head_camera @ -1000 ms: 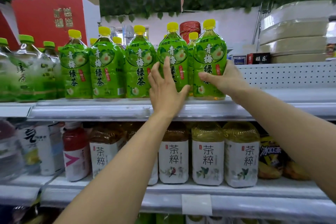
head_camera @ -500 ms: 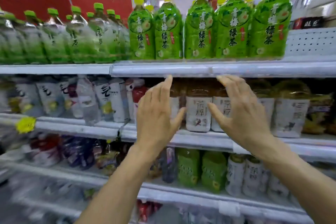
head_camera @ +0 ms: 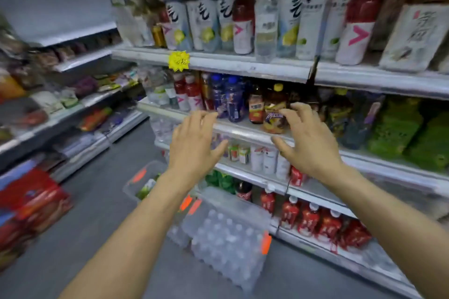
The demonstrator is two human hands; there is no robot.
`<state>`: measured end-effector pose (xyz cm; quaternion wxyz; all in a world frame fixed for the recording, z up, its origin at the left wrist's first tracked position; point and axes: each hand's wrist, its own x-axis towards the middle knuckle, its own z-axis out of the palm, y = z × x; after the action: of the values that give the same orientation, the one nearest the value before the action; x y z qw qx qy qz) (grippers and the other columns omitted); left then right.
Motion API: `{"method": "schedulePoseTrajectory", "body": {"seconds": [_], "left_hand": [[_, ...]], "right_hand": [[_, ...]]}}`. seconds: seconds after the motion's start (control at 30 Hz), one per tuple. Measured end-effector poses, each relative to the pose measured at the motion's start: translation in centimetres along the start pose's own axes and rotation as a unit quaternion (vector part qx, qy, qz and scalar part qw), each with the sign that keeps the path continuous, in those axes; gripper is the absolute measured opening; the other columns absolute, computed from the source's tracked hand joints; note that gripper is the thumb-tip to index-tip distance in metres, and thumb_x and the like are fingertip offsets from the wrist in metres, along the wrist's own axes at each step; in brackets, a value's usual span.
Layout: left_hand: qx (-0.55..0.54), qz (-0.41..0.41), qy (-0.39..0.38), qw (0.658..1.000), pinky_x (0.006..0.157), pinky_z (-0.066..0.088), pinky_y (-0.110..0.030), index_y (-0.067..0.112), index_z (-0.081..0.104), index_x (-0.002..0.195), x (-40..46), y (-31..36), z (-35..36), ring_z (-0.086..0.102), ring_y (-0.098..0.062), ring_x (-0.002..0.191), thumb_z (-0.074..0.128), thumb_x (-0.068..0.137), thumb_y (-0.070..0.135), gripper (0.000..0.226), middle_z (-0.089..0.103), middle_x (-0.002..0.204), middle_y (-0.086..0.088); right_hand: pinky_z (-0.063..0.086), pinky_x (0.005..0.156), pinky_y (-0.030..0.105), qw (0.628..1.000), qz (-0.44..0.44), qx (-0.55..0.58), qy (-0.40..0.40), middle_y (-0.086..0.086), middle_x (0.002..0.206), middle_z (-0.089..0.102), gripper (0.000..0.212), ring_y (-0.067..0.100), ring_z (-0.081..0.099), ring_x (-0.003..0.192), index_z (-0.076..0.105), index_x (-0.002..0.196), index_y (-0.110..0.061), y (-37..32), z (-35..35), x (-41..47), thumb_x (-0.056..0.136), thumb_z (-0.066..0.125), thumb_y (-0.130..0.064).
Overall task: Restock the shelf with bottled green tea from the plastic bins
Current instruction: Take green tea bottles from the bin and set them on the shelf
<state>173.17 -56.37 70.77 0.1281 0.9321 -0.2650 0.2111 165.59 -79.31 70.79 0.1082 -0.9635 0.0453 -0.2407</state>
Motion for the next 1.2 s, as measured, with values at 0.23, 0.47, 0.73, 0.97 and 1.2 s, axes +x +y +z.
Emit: {"method": "schedulePoseTrajectory", "body": {"seconds": [0.23,0.47,0.73,0.97,1.2], "left_hand": [[-0.007,-0.126,-0.080,0.989,0.099,0.042,-0.045,0.024,0.038,0.149,-1.3,-13.3,2.4,0.041,-0.028,0.133,0.059,0.094,0.052,0.065,0.043,0.143,-0.003],[-0.065,-0.230,-0.150,0.959,0.100,0.045,-0.046,0.019,0.041,0.147,0.5,-26.2,8.4,0.042,-0.029,0.133,0.063,0.093,0.043,0.063,0.043,0.143,-0.007],[-0.149,-0.333,-0.254,0.896,0.108,0.041,-0.043,0.015,0.048,0.142,3.2,-39.2,18.3,0.050,-0.029,0.129,0.069,0.092,0.035,0.058,0.051,0.141,-0.011],[-0.204,-0.384,-0.332,0.837,0.101,0.048,-0.045,0.011,0.055,0.136,1.8,-46.5,27.3,0.059,-0.029,0.117,0.072,0.090,0.032,0.053,0.057,0.133,-0.009],[-0.259,-0.393,-0.446,0.761,0.081,0.040,-0.023,0.009,0.056,0.131,0.1,-53.4,38.1,0.053,-0.016,0.102,0.066,0.096,0.025,0.040,0.057,0.116,-0.002]], "right_hand": [[0.044,0.096,0.046,0.995,-0.013,0.033,-0.098,0.013,0.142,0.038,0.058,0.033,0.039,0.127,0.045,0.139,-0.013,-7.4,10.2,4.0,0.090,0.061,-0.040],[0.041,0.099,0.040,0.978,0.001,0.071,-0.197,0.010,0.135,0.040,0.051,0.030,0.038,0.127,0.051,0.131,-0.014,-11.6,23.4,10.9,0.090,0.061,-0.041],[0.038,0.105,0.039,0.918,0.118,0.143,-0.351,0.011,0.137,0.040,0.050,0.030,0.035,0.133,0.051,0.134,-0.011,-15.5,38.9,16.4,0.091,0.064,-0.033],[0.040,0.102,0.036,0.855,0.210,0.159,-0.446,0.012,0.130,0.052,0.042,0.028,0.046,0.126,0.058,0.124,-0.010,-18.3,48.9,16.5,0.090,0.065,-0.033],[0.043,0.083,0.030,0.780,0.349,0.206,-0.476,0.009,0.114,0.064,0.034,0.028,0.062,0.105,0.061,0.118,-0.008,-22.2,59.6,14.0,0.088,0.069,-0.023]]}}
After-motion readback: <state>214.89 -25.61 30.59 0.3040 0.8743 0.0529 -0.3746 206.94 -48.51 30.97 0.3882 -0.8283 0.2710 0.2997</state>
